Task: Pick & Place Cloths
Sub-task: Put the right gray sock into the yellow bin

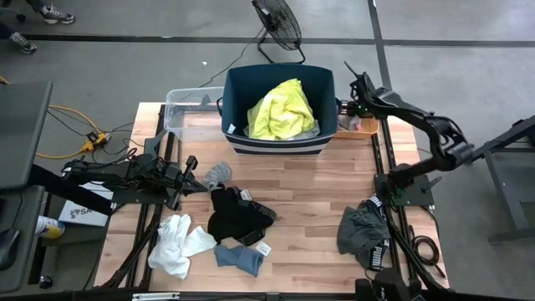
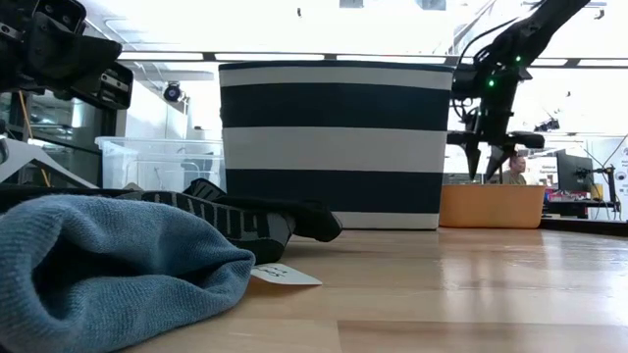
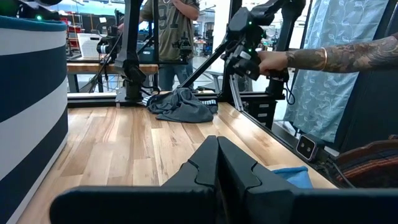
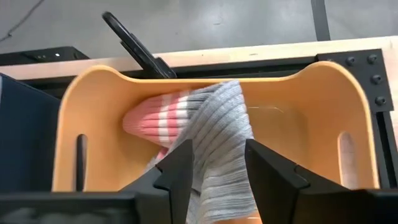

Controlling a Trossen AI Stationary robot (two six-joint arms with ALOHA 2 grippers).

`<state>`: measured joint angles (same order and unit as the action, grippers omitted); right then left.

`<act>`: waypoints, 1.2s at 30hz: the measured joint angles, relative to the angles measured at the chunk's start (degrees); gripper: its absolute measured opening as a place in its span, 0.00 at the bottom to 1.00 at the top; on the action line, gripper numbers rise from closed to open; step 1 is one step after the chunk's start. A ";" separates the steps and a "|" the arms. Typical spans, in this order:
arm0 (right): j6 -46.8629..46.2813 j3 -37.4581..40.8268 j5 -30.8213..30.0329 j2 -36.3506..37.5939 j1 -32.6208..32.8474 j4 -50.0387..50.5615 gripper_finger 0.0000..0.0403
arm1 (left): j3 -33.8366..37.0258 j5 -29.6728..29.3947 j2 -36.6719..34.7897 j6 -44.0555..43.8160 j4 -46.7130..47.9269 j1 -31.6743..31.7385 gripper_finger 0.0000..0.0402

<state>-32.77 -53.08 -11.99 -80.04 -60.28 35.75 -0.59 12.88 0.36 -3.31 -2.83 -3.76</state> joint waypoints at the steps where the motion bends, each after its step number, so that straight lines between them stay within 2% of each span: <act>1: 0.10 -0.01 0.01 0.14 0.13 -0.07 0.31 | 0.00 0.01 -0.02 0.01 0.01 -0.01 0.00; 4: 1.25 0.01 0.07 0.03 0.40 -0.07 0.23 | -0.01 0.01 -0.02 0.01 0.00 -0.01 0.00; 8: 2.86 0.63 -0.24 0.03 0.66 -0.15 0.05 | -0.02 0.02 -0.02 0.00 0.02 -0.01 0.00; 10: 3.16 0.76 -0.36 -0.01 0.66 -0.09 0.02 | 0.01 0.01 -0.01 0.01 0.00 0.00 0.00; 26: 0.65 0.74 -2.94 -7.80 1.80 1.01 0.00 | 0.01 0.02 0.00 0.00 0.00 -0.01 0.00; 36: 1.01 0.74 -3.27 -5.22 2.46 2.64 0.00 | -0.01 0.00 0.00 0.00 0.00 -0.01 0.00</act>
<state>-31.77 -52.34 -15.26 -85.26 -57.82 38.39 -0.60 12.89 0.36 -3.31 -2.83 -3.76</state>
